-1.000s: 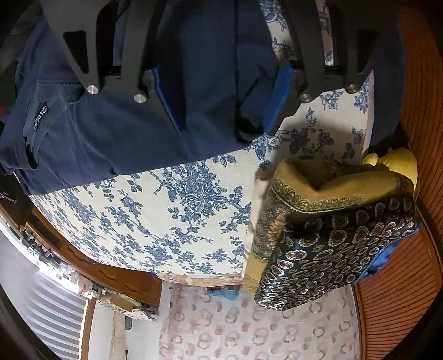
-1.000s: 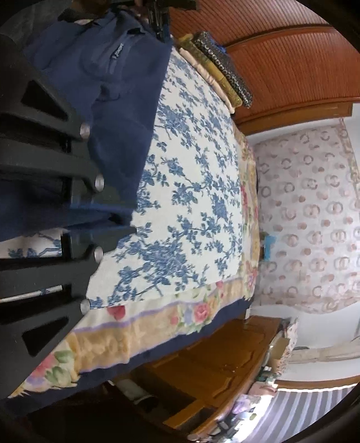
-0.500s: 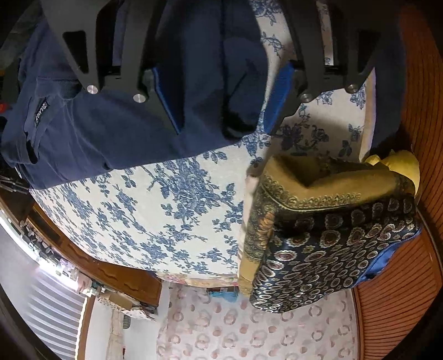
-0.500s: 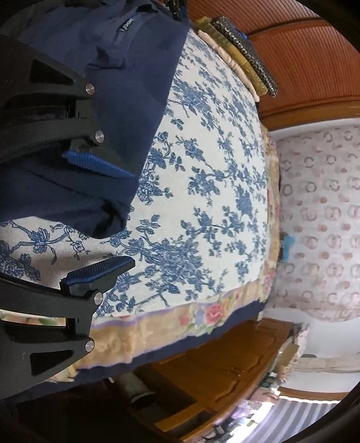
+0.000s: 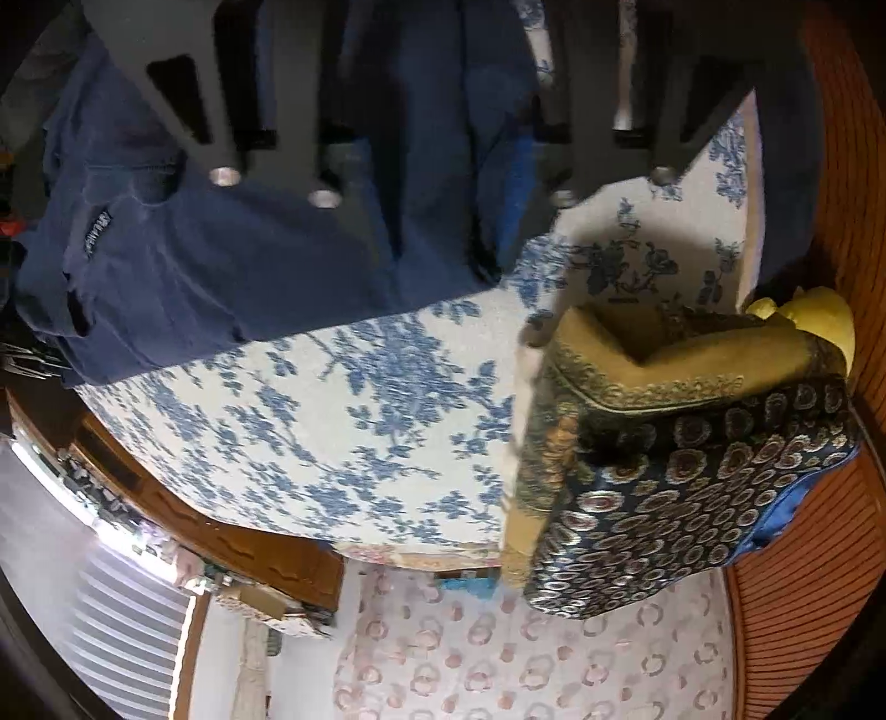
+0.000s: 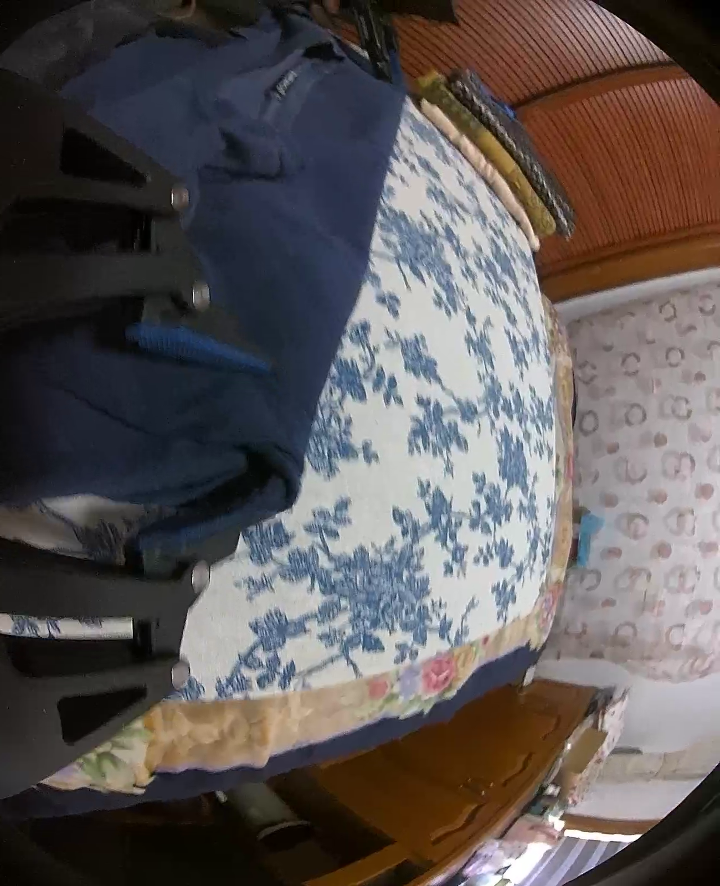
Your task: Fold small clothes
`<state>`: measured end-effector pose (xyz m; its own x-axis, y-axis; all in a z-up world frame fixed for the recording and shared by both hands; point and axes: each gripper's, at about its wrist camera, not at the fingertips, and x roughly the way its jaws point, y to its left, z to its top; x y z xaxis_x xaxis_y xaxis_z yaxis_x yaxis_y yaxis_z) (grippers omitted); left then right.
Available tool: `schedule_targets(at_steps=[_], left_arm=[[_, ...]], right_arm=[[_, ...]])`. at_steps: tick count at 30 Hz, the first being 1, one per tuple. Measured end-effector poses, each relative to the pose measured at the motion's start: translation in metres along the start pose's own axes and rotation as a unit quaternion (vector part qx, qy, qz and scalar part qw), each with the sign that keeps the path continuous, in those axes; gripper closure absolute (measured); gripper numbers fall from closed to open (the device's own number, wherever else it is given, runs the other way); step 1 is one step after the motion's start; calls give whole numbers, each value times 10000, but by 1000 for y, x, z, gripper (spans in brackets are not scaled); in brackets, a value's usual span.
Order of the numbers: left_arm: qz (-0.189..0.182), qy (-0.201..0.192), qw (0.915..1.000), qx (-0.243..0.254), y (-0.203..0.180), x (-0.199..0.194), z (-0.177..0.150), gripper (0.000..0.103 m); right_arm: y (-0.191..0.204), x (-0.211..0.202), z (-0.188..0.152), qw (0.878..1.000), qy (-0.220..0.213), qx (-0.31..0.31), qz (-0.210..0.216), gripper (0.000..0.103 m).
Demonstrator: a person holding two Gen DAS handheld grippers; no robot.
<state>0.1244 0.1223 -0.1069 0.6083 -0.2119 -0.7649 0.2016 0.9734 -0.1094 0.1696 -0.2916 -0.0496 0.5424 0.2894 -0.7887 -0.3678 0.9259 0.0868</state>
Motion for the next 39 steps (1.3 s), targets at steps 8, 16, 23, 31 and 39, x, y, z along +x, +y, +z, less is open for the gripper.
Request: schedule_targets(at_steps=[8, 16, 23, 31, 39], left_arm=[[-279, -550, 9980, -108, -17, -46, -5, 95], [-445, -1809, 9825, -1, -45, -155, -4, 96], [-430, -2751, 9603, 165, -55, -231, 28, 96], [304, -2975, 9527, 538, -45, -237, 166, 94], [253, -1399, 9891, 375, -17, -64, 233, 80]], right_arm=[[12, -26, -8, 9990, -403, -11, 213, 95], [36, -114, -2, 9904, -1332, -197, 316, 96], [57, -205, 22, 9730, -2227, -551, 235, 96], [59, -257, 154, 9587, -2619, -1090, -214, 96], [1, -73, 246, 9744, -1108, -733, -1812, 62]])
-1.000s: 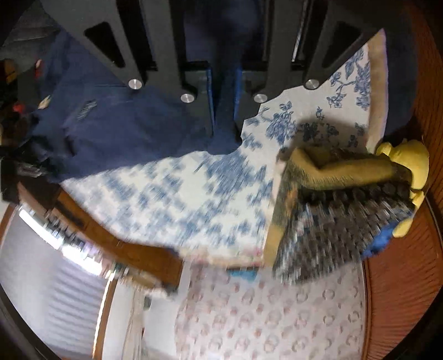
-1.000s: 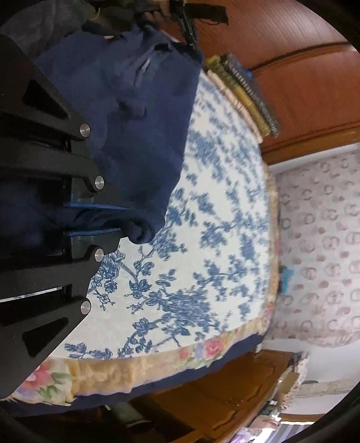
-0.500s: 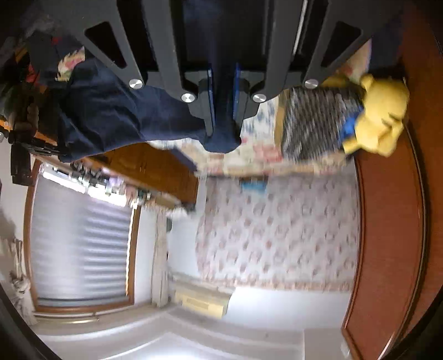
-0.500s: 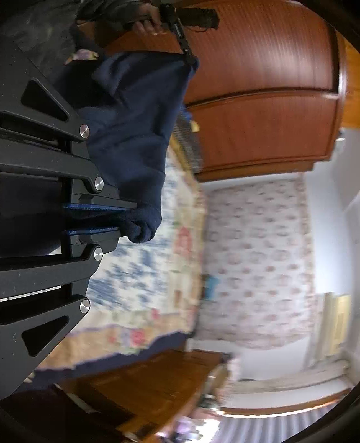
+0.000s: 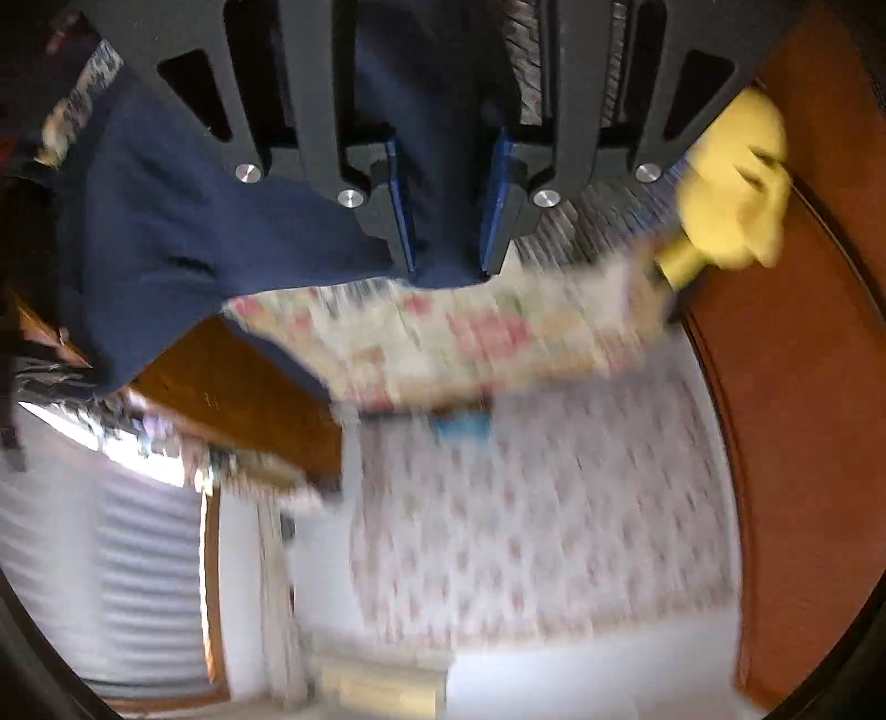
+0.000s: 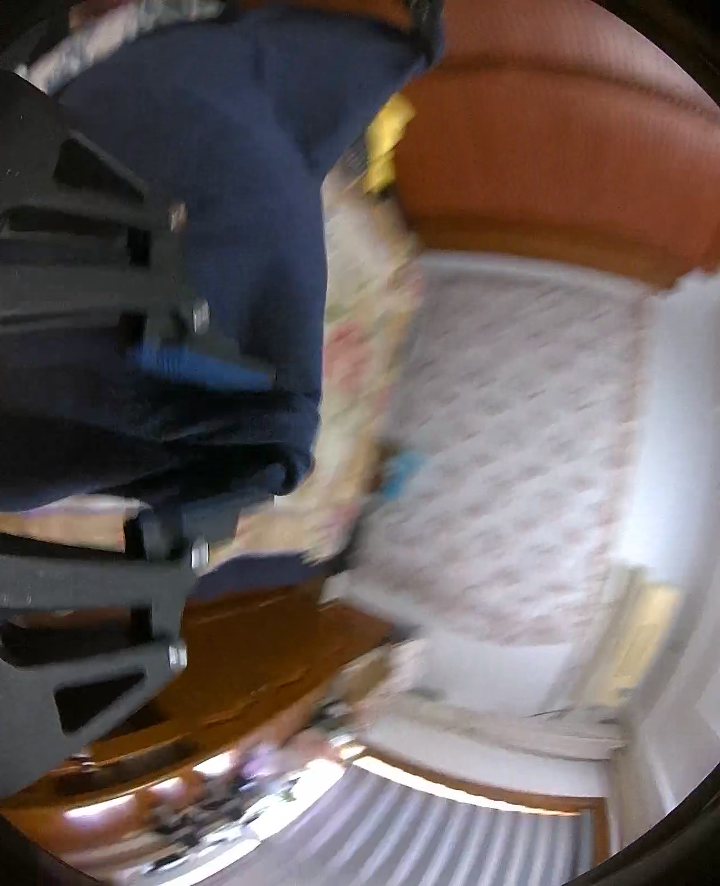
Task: Fold small clothes
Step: 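Lay the folded shirt flat and open both grippers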
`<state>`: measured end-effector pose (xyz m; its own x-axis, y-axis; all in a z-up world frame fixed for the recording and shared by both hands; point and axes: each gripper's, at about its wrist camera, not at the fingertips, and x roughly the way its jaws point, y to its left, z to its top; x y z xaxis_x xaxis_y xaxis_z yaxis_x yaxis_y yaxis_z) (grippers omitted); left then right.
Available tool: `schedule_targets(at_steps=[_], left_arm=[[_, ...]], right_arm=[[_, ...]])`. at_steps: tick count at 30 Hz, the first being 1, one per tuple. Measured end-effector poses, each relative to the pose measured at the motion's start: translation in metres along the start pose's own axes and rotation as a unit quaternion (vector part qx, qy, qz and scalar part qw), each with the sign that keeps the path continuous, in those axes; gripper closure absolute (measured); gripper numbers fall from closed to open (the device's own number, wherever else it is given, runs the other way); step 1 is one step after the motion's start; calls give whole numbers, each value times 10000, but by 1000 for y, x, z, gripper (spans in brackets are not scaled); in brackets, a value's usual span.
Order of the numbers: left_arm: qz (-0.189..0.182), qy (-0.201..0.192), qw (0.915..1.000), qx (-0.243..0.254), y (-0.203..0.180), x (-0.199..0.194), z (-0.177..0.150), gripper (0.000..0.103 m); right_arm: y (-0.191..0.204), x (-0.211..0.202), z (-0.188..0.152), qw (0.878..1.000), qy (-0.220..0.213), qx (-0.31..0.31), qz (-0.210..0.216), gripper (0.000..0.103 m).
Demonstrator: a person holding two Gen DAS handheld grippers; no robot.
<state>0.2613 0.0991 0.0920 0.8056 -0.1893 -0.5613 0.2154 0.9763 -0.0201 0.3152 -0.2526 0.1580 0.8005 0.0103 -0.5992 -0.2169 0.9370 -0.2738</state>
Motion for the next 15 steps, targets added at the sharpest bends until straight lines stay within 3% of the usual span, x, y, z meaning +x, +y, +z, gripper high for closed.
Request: schedule_targets(at_steps=[2, 6, 10, 15], left_arm=[[-81, 186, 9998, -47, 0, 18, -24, 73], [-362, 407, 9984, -161, -3, 27, -68, 62], [-454, 446, 9979, -125, -17, 19, -99, 46], [-607, 679, 9957, -156, -33, 18, -132, 44]], right_arm=[[6, 43, -32, 9988, 421, 182, 179, 62], [19, 72, -88, 9964, 714, 98, 453, 62], [27, 72, -127, 9935, 855, 98, 747, 61], [15, 56, -154, 9907, 820, 458, 980, 58]])
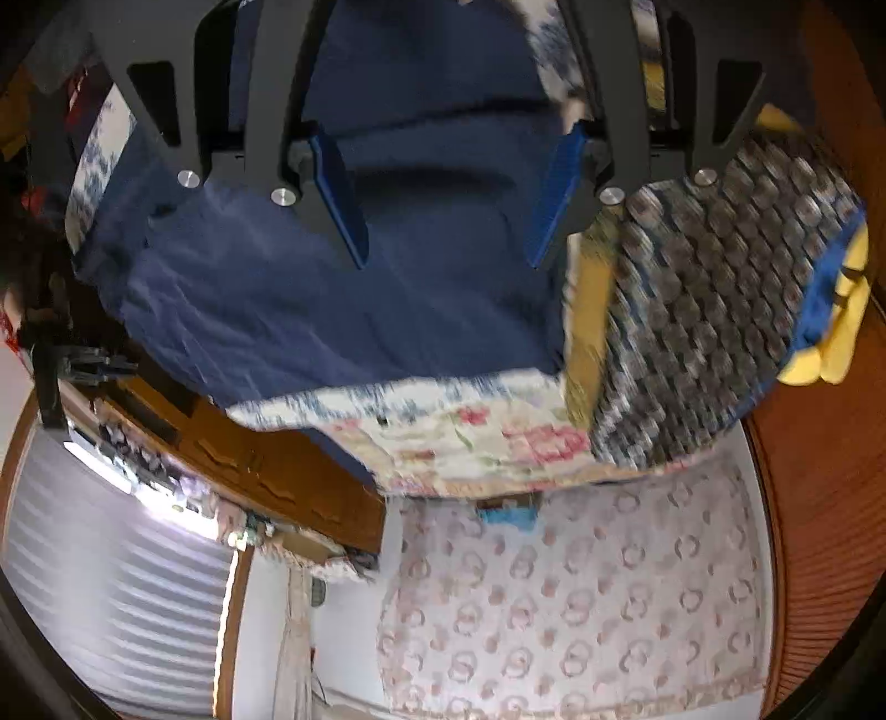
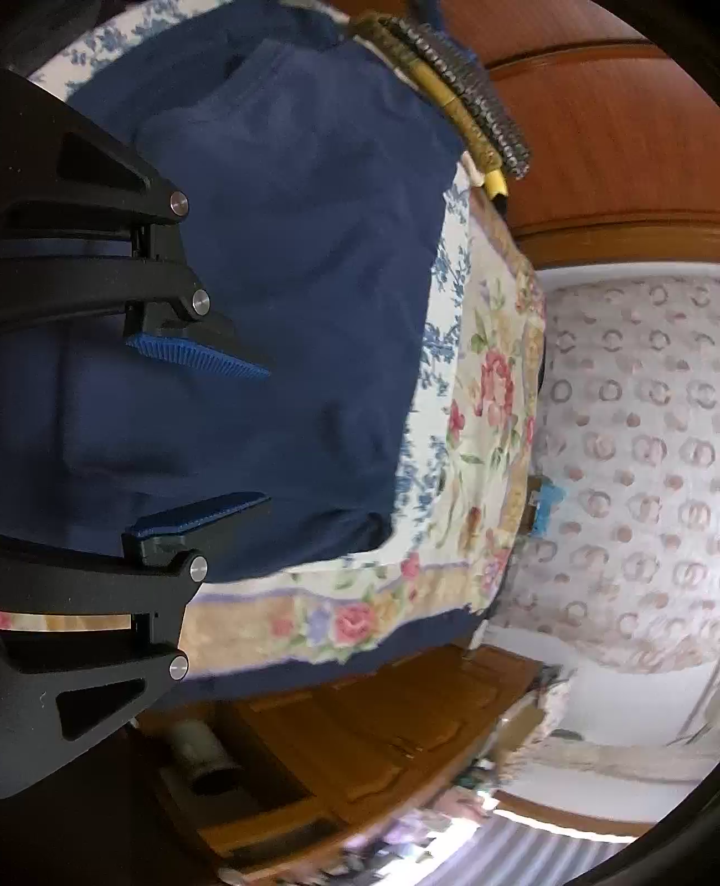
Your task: Fold small clothes
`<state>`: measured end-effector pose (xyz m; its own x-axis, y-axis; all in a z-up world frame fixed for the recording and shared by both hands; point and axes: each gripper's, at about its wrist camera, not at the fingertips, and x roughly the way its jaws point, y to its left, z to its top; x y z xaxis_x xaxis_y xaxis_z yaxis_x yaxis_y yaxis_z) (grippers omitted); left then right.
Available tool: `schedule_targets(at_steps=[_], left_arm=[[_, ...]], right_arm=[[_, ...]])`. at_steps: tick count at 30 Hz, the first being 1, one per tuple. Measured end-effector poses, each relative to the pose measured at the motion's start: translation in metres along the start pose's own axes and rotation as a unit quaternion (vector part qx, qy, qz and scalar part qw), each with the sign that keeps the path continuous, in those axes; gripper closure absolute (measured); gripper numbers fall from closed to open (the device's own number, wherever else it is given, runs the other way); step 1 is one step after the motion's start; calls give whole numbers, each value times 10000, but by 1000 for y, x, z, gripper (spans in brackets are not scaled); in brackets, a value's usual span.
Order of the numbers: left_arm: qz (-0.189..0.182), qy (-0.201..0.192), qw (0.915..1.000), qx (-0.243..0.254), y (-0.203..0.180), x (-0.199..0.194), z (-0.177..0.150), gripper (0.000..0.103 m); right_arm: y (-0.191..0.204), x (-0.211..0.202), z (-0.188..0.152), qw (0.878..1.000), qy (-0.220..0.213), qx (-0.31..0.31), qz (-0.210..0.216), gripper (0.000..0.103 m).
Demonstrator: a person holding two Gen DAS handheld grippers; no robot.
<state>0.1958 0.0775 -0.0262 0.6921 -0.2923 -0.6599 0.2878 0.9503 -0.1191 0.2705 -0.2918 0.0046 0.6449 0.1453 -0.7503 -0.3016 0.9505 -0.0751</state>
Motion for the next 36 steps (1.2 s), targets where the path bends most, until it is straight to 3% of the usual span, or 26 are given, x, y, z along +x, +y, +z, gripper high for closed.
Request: schedule_targets(at_steps=[8, 14, 21, 27, 36], left_arm=[[-163, 572, 9982, 25, -25, 31, -41, 44], [-39, 863, 9962, 75, -33, 44, -56, 44], [278, 688, 9959, 515, -49, 45, -64, 42], [180, 739, 9956, 543, -49, 45, -63, 33], [235, 742, 9954, 561, -46, 45, -60, 31]], right_arm=[[-22, -8, -35, 9987, 83, 481, 133, 58], [-26, -5, -53, 9970, 139, 694, 303, 58], [-16, 6, -60, 9960, 184, 786, 372, 58], [-15, 6, -66, 9958, 96, 862, 300, 57], [-5, 7, -68, 9981, 127, 597, 21, 57]])
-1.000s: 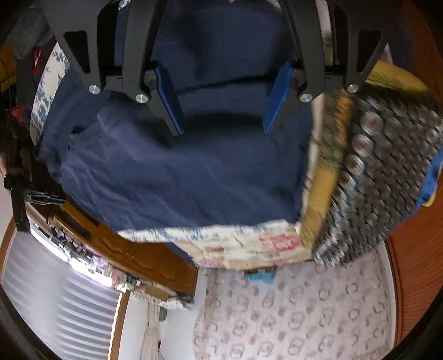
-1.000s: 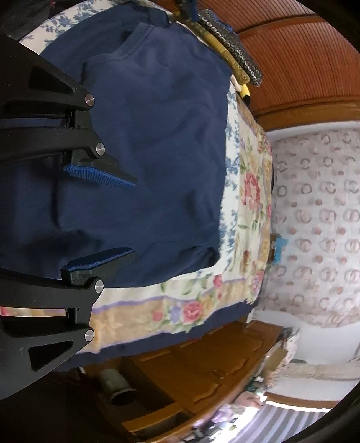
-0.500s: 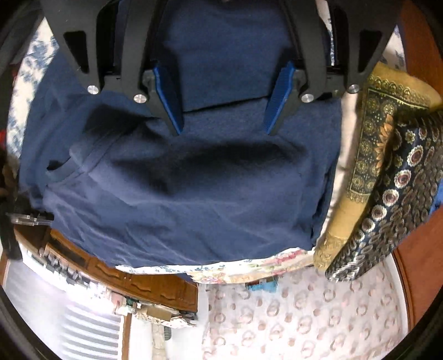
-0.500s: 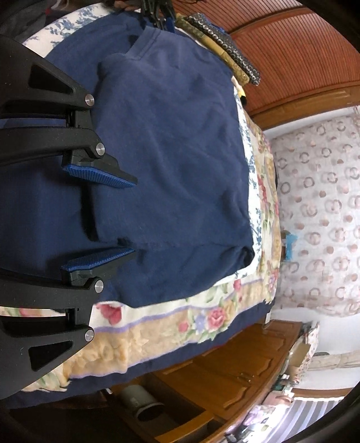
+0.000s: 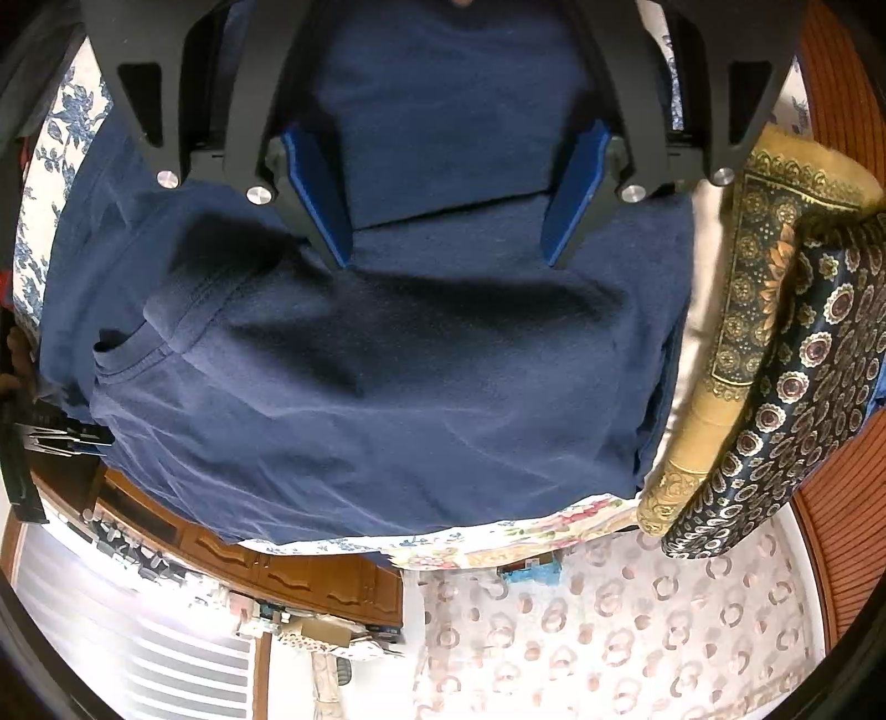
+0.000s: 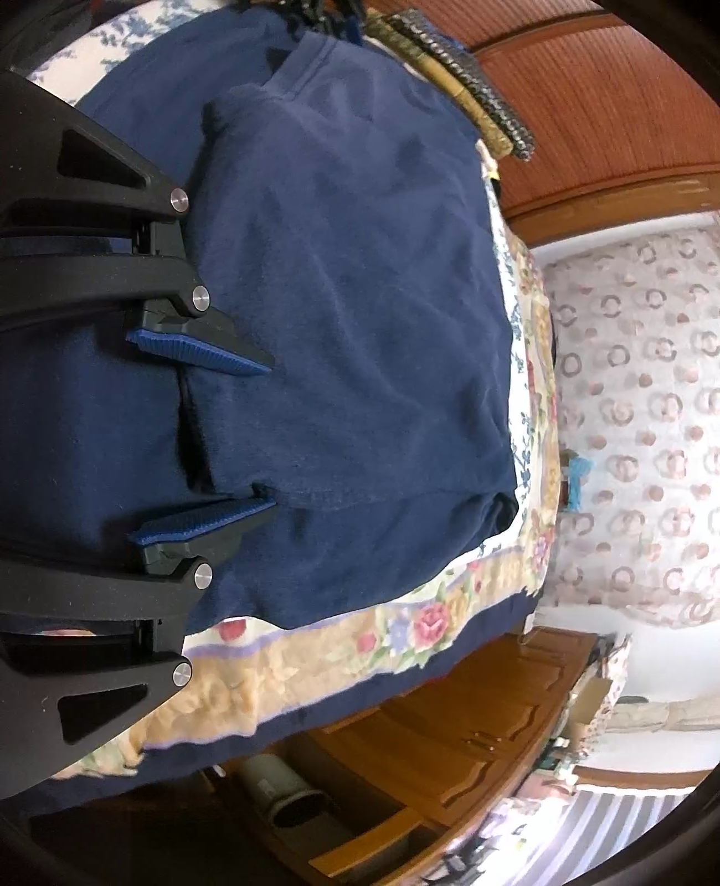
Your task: Fold small clothes
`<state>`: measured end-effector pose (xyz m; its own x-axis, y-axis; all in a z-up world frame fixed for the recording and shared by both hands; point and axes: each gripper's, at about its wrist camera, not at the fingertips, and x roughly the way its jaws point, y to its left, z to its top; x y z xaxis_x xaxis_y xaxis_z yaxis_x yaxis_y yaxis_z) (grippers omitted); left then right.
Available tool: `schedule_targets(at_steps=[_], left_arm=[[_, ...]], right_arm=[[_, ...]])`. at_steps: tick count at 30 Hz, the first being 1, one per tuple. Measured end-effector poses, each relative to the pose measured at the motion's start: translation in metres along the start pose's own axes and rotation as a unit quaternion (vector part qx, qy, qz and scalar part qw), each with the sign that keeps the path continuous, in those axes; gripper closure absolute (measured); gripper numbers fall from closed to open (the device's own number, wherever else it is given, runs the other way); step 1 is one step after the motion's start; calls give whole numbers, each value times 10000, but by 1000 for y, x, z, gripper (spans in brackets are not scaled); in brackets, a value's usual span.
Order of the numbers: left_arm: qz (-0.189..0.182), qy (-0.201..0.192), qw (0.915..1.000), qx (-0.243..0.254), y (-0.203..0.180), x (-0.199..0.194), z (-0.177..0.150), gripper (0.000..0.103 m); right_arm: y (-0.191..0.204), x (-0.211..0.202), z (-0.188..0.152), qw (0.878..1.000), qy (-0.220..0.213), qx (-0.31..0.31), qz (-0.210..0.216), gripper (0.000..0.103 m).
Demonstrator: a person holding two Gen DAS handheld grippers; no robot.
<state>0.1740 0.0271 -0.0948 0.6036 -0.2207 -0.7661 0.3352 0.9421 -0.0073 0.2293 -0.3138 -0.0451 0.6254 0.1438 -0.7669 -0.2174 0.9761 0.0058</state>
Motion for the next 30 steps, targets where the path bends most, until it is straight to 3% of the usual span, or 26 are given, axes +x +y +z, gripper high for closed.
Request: schedule_targets(at_steps=[11, 15, 18, 24, 30], left_arm=[[125, 101, 9994, -313, -1, -2, -5, 31], [108, -216, 9971, -726, 13, -20, -9, 31], [259, -456, 9935, -1011, 29, -36, -12, 37], [338, -374, 9925, -1115, 47, -33, -12, 55], [690, -106, 9918, -1074, 46, -14, -15, 56]], right_arm=[[0, 1, -1, 10000, 0, -35, -34, 57], [0, 1, -1, 10000, 0, -35, -34, 57], [0, 1, -1, 10000, -2, -37, -34, 57], [0, 1, -1, 10000, -2, -39, -34, 57], [0, 1, -1, 10000, -4, -39, -32, 57]])
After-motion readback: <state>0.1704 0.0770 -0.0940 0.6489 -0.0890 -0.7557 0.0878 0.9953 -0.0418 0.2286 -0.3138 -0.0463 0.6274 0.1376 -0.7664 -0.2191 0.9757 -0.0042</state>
